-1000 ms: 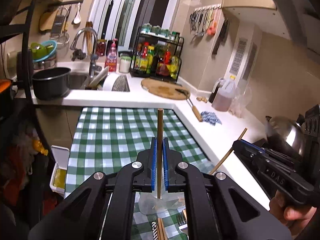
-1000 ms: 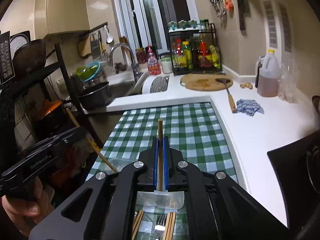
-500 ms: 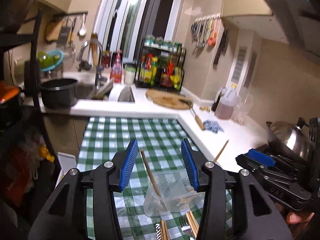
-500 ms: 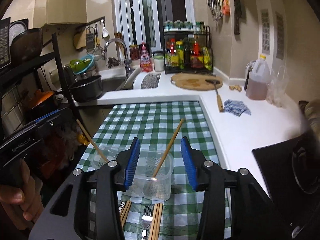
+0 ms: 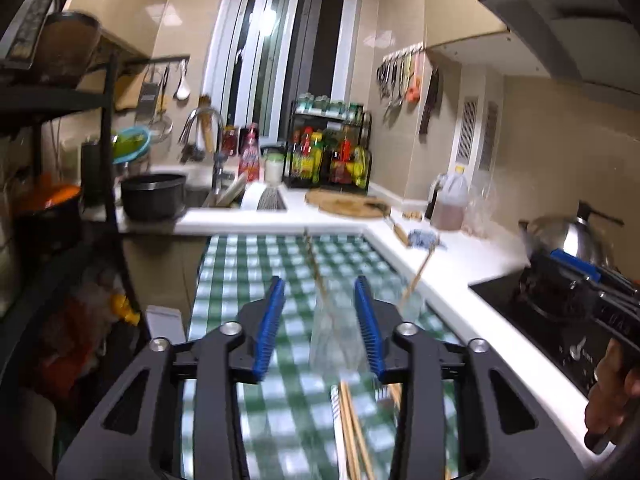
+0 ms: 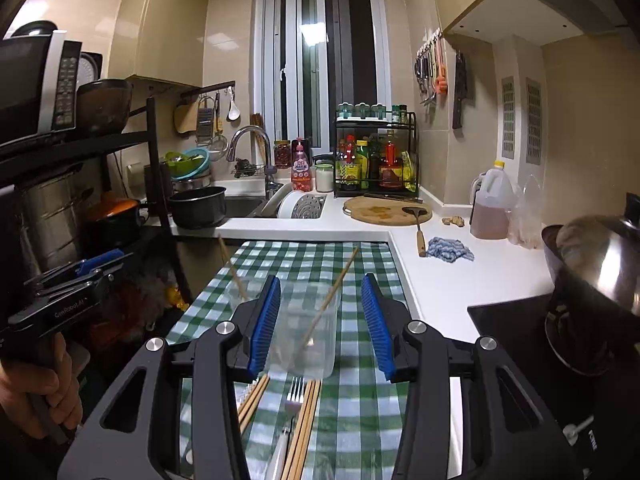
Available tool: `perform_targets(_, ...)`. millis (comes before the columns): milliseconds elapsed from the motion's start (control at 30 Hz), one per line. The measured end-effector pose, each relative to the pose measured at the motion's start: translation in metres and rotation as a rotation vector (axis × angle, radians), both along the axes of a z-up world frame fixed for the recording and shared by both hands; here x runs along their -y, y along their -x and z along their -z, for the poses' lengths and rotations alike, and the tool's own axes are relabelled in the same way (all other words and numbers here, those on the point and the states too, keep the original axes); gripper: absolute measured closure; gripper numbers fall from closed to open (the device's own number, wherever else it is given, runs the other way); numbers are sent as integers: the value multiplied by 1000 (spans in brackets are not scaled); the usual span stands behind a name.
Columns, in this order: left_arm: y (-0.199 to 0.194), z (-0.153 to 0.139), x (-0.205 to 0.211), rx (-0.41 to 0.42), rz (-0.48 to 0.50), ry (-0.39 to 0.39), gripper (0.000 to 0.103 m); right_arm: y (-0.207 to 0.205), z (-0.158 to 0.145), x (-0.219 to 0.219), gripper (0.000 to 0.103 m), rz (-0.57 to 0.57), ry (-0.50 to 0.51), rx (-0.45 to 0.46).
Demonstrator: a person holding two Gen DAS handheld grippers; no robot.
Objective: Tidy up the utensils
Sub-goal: 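Move both open tools back down to the remaining utensils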
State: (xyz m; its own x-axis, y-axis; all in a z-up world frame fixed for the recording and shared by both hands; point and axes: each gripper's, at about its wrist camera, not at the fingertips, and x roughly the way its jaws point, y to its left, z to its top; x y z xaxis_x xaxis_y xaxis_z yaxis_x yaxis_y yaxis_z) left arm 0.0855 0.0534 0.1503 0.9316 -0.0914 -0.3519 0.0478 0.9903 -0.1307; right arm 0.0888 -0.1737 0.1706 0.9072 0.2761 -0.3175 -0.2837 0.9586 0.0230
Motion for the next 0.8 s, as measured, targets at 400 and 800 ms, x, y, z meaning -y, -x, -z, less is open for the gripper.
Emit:
perform_targets(400,61,83,-2,-182,5,-9,97,34,103,9,100,-68,-4,-204)
perform_targets(800,55,142,2,-339,37,118,99,15,166,1,100,-76,-21,-421)
